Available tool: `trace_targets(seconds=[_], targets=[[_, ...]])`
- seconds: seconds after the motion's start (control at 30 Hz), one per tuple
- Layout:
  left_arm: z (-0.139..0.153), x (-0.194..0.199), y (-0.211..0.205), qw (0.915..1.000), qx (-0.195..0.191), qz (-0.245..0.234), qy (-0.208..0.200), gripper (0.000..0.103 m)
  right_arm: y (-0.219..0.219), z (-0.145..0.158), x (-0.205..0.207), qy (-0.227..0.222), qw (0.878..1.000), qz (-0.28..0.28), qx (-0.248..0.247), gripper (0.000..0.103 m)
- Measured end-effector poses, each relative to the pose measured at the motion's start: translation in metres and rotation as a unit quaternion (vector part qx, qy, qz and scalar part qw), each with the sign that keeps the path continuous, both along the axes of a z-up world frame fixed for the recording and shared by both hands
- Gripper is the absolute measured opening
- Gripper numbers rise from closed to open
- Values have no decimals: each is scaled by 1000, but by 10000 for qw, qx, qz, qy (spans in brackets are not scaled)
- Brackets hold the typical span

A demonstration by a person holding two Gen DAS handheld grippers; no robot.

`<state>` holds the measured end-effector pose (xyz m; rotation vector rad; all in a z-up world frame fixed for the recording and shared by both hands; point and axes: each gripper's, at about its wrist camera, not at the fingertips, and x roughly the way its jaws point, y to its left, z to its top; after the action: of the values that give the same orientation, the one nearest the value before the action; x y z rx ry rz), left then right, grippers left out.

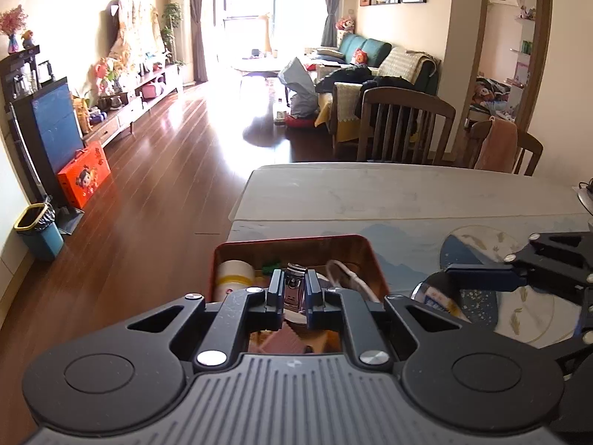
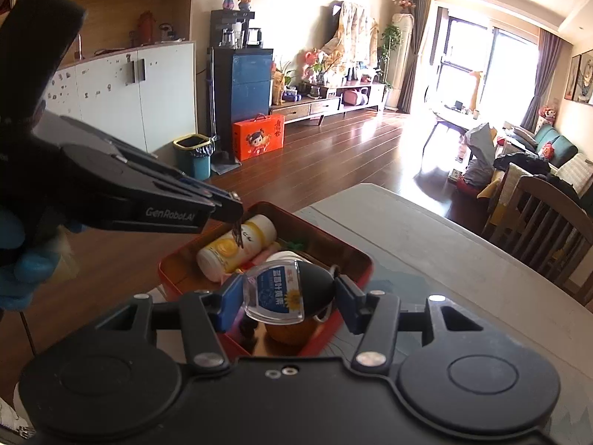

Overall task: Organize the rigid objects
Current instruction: 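Carry the tape measure with the right tool while the left tool carries the nail clipper to the red tin, then open the right tool over the tin while the left tool releases the nail clipper into it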

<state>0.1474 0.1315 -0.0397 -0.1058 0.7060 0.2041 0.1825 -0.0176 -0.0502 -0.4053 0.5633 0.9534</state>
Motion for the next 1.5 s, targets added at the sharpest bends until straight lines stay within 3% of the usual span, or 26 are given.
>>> trace_targets(seconds=[0.33, 0.63, 1.07, 1.5], targets=[[-19, 28, 47, 9992, -209, -209, 257, 11, 54, -25, 7, -20, 9990, -64, -445, 53], [-48, 57, 60, 9962, -201, -535, 662, 11, 87, -50, 16, 0, 9966, -88, -822, 53], [-79, 71, 61, 9923, -273, -702, 978, 11, 97, -62, 24, 356, 9940, -156, -1018, 53], [-79, 69, 67, 9925, -426, -643, 943, 11, 93, -55, 20, 400, 9950, -223, -887, 57]])
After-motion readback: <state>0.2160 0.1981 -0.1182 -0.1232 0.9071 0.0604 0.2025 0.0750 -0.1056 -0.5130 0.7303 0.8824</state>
